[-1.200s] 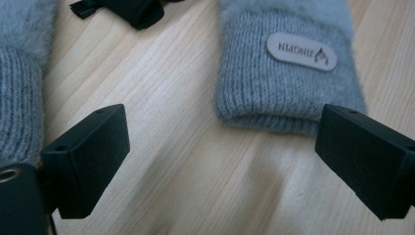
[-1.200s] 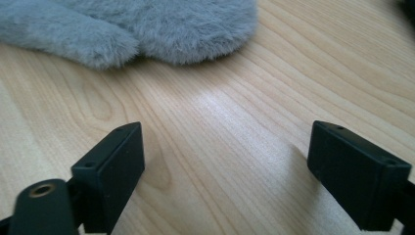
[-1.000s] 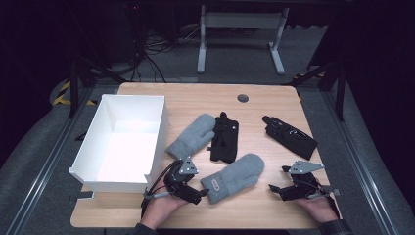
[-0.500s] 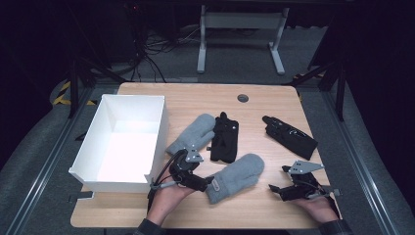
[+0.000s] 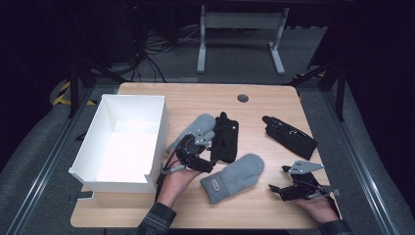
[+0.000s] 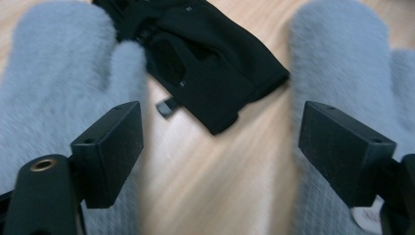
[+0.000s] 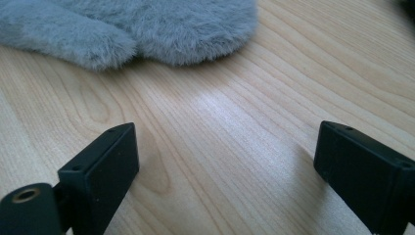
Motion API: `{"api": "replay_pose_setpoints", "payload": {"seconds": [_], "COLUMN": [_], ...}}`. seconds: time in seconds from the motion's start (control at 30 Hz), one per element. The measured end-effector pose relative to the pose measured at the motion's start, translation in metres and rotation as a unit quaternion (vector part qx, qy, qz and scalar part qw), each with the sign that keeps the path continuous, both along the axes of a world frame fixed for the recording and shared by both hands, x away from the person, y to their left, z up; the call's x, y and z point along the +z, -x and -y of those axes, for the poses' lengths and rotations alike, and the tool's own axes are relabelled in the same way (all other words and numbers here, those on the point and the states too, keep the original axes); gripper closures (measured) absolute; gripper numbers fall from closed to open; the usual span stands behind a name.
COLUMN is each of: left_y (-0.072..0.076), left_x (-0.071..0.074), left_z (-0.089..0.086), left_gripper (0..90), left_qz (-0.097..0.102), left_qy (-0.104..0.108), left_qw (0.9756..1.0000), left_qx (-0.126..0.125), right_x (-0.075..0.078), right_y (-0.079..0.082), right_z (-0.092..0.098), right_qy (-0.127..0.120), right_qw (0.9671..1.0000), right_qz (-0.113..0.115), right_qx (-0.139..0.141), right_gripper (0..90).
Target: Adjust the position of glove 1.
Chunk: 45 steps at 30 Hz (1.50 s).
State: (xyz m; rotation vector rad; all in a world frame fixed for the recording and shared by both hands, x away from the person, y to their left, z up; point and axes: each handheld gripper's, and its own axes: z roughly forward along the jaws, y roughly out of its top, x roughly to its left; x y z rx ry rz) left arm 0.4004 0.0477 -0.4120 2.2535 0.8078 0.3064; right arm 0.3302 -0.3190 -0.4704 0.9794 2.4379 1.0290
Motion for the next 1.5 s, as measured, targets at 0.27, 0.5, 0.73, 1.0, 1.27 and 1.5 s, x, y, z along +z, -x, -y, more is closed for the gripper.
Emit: {"api": "replay_pose_setpoints", "payload": {"seconds": [0.27,0.5,0.73,1.0,1.27,1.5], "left_y": [-0.031,-0.061,-0.081,-0.091,-0.091,-0.087], "left_x": [0.004,0.003,-0.012,-0.027,-0.029,-0.021], "left_z": [0.0,-0.003,-0.011,-0.018,-0.018,-0.017], "left_gripper": [21.8,24.5,26.7,34.9,65.5,79.1], "left_qz": [0.013,0.013,0.003,-0.038,-0.052,-0.055], "left_qy": [-0.016,-0.028,-0.047,-0.038,-0.038,-0.03], "left_qw": [0.9992,0.9973,0.994,0.9927,0.993,0.9932], "left_qx": [0.034,0.067,0.099,0.108,0.099,0.098], "right_x": [0.0,0.0,0.0,0.0,0.0,0.0], "right_y": [0.0,0.0,0.0,0.0,0.0,0.0], "right_z": [0.0,0.0,0.0,0.0,0.0,0.0], "right_qy": [0.0,0.0,-0.001,-0.001,-0.001,-0.001], "right_qw": [1.0,1.0,1.0,1.0,1.0,1.0], "right_qz": [0.0,0.0,0.0,0.0,0.0,0.0], "right_qx": [0.0,0.0,0.0,0.0,0.0,0.0], "right_gripper": [9.7,9.7,9.7,9.7,9.7,9.7]}}
